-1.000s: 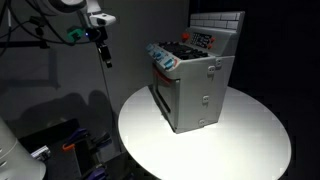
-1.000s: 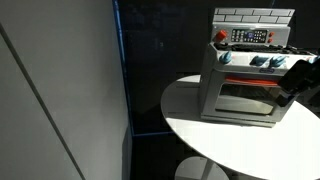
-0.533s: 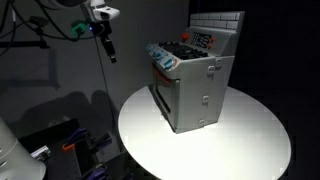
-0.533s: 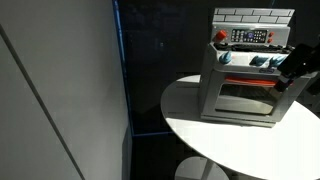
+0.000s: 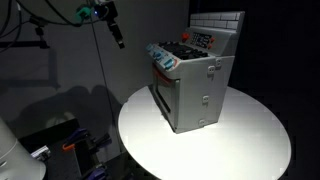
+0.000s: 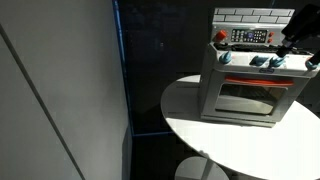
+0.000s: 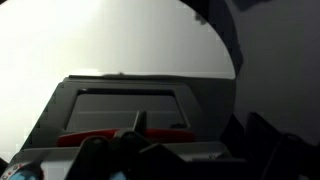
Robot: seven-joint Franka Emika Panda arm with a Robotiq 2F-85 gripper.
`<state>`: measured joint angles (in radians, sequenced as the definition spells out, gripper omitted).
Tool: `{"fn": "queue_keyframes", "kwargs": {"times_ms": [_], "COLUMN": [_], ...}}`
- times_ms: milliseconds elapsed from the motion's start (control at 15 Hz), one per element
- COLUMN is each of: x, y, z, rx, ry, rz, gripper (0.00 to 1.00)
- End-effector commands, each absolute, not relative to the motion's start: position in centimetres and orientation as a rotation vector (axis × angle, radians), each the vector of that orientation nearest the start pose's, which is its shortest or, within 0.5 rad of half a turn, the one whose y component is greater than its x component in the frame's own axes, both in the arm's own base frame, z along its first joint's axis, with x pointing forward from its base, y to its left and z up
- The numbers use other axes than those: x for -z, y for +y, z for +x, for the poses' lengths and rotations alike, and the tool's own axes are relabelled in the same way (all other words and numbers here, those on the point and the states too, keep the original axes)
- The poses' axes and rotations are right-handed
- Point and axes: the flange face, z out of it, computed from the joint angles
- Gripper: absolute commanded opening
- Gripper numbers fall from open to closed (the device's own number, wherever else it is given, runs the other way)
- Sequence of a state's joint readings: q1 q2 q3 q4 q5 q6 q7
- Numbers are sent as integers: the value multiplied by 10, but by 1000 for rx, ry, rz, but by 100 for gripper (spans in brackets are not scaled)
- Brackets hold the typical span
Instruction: Push the top right button on the toy stove
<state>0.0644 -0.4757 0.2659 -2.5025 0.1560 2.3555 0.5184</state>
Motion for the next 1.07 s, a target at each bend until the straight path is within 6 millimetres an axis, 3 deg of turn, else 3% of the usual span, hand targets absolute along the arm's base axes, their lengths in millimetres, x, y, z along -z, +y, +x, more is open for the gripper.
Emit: {"fn": "queue_keyframes", "kwargs": {"times_ms": [0,400,1000], "x": [-502,-519,-538], "y": [126,88,43], "z": [417,437,448], "rx": [514,632,739], "ry": [573,761,927], "rz": [-2939,-2965,-3001], "gripper": [100,100,100]}}
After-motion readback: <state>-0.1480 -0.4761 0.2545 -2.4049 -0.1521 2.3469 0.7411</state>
